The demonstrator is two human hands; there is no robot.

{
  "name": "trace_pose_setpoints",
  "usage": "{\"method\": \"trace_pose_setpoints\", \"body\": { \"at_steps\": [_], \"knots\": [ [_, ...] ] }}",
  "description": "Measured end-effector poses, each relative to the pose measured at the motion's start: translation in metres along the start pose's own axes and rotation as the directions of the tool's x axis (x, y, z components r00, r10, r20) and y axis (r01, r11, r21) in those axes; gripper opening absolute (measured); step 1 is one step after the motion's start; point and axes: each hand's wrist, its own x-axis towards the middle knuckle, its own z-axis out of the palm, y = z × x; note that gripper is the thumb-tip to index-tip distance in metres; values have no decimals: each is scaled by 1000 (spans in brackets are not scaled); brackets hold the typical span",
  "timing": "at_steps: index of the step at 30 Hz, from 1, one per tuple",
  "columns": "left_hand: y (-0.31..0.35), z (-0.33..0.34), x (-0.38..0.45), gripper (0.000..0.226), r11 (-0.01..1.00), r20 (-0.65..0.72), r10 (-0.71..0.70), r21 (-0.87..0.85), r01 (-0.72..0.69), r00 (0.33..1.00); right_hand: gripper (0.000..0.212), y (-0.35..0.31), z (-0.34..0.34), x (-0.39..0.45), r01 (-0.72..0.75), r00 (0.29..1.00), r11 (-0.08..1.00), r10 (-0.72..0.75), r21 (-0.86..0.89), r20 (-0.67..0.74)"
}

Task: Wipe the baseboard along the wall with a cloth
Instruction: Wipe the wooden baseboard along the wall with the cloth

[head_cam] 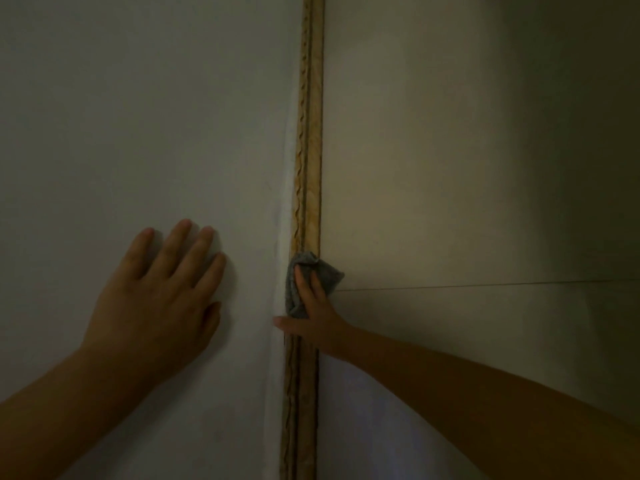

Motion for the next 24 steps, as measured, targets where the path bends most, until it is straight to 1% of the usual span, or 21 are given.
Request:
{"method": "trace_pose_setpoints", "body": {
  "at_steps": [5, 8, 12, 16, 19, 21, 24],
  "knots": [
    [0, 1, -2, 58, 1000, -10, 9, 15, -9, 1000, 98, -1, 0, 8, -9, 1000, 999, 10, 43, -9],
    [0, 0, -3, 58, 1000, -21, 1, 10, -1, 1000, 100, 7, 11, 1, 18, 1000, 1000, -18, 18, -14],
    [4, -3, -5, 59, 1000, -14, 9, -14, -10, 1000, 103, 3, 7, -2, 6, 1000, 997, -6, 82, 2],
    [8, -2, -13, 59, 1000, 25, 24, -11, -24, 999, 102, -1, 11, -6, -13, 1000, 993, 11, 118, 16],
    [9, -4, -13, 60, 999, 41, 44, -4, -44, 998, 97, -3, 10, -9, -29, 999, 992, 27, 125, 24],
    [9, -5, -12, 62, 999, 66, 15, -35, -13, 998, 98, 1, 11, -13, -50, 998, 988, 43, 143, 50],
    [10, -7, -10, 63, 998, 76, -30, -53, 34, 997, 99, 1, 8, -21, -82, 992, 990, 69, 119, 109]
  ]
}}
